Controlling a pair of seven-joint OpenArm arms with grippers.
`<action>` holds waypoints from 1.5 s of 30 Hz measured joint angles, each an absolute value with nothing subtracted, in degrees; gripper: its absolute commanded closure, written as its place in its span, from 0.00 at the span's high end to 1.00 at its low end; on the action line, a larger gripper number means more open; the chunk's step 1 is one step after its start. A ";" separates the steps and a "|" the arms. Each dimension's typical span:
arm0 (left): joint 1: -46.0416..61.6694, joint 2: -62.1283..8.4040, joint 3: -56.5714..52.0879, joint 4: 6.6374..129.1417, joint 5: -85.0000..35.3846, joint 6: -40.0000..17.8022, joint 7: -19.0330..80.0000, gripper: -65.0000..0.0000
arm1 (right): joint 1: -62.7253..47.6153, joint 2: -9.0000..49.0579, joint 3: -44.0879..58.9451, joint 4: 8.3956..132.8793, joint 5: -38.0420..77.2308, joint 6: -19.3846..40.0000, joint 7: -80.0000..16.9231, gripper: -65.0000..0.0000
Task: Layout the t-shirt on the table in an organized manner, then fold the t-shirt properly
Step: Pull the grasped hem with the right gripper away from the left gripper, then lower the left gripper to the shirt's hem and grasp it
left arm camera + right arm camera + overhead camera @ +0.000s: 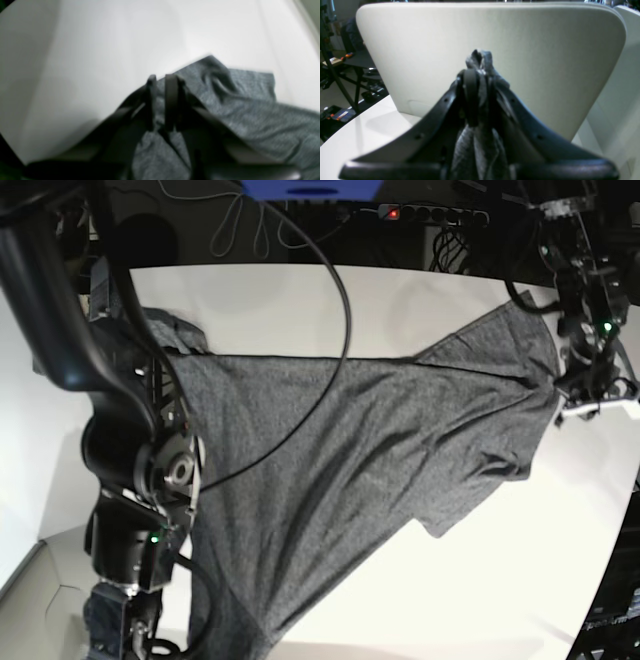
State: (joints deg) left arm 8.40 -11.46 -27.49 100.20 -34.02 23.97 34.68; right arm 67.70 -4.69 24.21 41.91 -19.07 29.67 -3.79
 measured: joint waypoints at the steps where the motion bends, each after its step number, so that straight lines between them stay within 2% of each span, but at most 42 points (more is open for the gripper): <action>1: 6.68 -11.07 -27.68 100.14 -34.00 24.03 34.70 0.10 | 67.09 -4.75 24.21 42.06 -19.05 29.65 -3.46 0.00; 7: -4.80 -9.30 -23.09 92.90 -33.80 23.79 34.00 0.10 | 55.05 -4.32 24.12 52.29 -19.33 29.71 -8.23 0.00; 15: -21.26 -7.22 -11.22 69.80 -33.80 23.79 33.58 0.10 | 45.67 -6.11 23.83 62.13 -19.05 29.80 -7.84 0.00; 17: -24.16 -6.96 -8.91 64.99 -33.82 23.70 33.69 0.11 | 43.44 -6.17 23.86 63.83 -19.25 29.95 -10.59 0.00; 25: -37.82 -6.98 -6.22 38.89 -33.21 23.73 32.88 0.11 | 41.19 -6.09 23.83 70.70 -19.25 33.41 -15.07 0.00; 28: -37.76 -5.85 -3.92 34.61 -33.32 23.66 26.04 0.11 | 39.16 -6.33 23.53 73.58 -19.14 33.61 -16.53 0.00; 34: -38.63 -5.08 10.79 26.00 -32.95 23.20 12.56 0.11 | 35.53 -5.82 19.42 76.64 -19.22 34.15 -17.34 0.00; 36: -38.85 -5.26 12.08 22.55 -32.80 22.04 7.46 0.11 | 35.33 -5.69 19.03 77.54 -19.25 34.04 -17.12 0.00; 39: -38.96 -8.95 12.10 19.55 -33.08 21.30 4.25 0.11 | 35.18 -5.72 18.68 77.67 -19.09 34.06 -16.95 0.00; 43: -38.33 -16.73 11.68 18.83 -33.63 22.79 5.28 0.11 | 34.54 -5.06 18.83 77.60 -19.22 34.06 -17.34 0.00; 45: -37.95 -18.50 11.68 18.72 -33.69 23.05 5.52 0.11 | 34.59 -5.10 18.76 77.56 -19.22 34.06 -17.28 0.00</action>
State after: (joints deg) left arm -37.95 -18.50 11.68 18.72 -33.69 23.05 5.52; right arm 34.59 -5.10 18.76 77.56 -19.22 34.06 -17.28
